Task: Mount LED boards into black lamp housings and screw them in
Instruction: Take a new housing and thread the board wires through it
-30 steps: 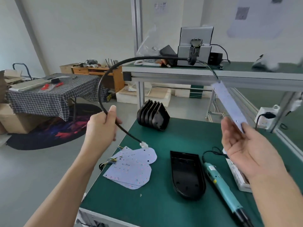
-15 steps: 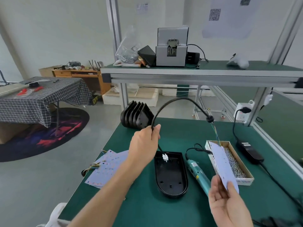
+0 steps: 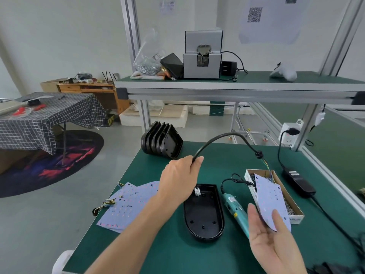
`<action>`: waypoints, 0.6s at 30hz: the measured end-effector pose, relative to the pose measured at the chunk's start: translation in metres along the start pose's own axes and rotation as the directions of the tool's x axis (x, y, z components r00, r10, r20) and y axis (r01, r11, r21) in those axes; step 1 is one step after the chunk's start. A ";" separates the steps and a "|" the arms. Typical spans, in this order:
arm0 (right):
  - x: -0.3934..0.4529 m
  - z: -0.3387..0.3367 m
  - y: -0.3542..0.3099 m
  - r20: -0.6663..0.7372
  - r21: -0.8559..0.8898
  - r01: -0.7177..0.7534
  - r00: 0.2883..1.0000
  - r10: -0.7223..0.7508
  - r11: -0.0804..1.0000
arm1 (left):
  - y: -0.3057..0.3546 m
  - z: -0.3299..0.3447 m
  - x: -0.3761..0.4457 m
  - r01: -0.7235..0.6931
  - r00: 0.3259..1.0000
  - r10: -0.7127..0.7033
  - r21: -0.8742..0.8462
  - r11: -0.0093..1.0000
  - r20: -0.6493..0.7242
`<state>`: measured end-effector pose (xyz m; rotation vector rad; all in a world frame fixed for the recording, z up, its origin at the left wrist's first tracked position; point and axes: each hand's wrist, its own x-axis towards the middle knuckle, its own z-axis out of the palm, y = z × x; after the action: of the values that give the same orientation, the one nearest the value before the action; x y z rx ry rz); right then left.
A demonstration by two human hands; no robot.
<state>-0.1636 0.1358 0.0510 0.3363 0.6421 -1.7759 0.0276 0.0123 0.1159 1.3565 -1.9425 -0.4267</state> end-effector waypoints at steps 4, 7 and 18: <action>-0.005 0.001 0.030 0.129 -0.603 0.026 0.989 0.066 0.797 | 0.004 0.001 0.001 -0.026 1.000 0.027 0.035 0.999 -0.006; 0.011 0.023 0.063 0.451 -0.890 0.452 0.892 -0.033 0.051 | 0.007 0.003 0.003 -0.043 0.999 0.043 0.026 0.999 -0.004; 0.078 0.072 0.077 0.668 -0.606 0.519 0.744 -0.031 -0.603 | -0.028 0.012 -0.010 0.134 0.985 -0.159 -0.280 0.951 -0.068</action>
<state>-0.1073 0.0172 0.0486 -1.7744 2.0351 -0.8576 0.0397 0.0084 0.0860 1.3172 -1.6453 -0.6696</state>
